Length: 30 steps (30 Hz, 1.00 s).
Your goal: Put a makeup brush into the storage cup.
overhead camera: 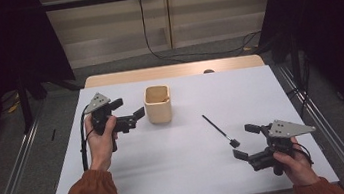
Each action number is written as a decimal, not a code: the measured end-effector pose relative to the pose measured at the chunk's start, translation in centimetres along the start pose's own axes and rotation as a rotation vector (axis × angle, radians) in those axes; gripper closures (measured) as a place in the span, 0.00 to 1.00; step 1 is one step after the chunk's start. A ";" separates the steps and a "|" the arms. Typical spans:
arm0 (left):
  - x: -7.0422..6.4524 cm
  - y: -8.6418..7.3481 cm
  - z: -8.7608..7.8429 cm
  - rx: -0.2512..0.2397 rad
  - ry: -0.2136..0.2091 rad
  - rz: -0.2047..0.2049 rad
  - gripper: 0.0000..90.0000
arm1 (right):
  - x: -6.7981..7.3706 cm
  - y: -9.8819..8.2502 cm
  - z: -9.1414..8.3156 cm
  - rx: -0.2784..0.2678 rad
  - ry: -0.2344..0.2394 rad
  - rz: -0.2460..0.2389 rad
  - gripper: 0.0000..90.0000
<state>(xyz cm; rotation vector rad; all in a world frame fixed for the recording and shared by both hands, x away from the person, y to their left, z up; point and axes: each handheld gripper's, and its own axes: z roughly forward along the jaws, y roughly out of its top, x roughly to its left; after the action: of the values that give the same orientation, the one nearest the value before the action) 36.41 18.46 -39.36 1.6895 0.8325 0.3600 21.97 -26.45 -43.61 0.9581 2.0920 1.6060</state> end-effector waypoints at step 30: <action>-3.3 -3.3 -6.9 -0.021 0.035 0.068 0.02 | -0.4 0.0 -0.1 -0.007 -0.030 0.016 0.02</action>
<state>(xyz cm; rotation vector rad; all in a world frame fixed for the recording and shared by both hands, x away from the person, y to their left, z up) 28.59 21.45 -39.79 1.6990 0.7956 0.4447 22.19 -26.74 -43.59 0.9929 2.0628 1.5958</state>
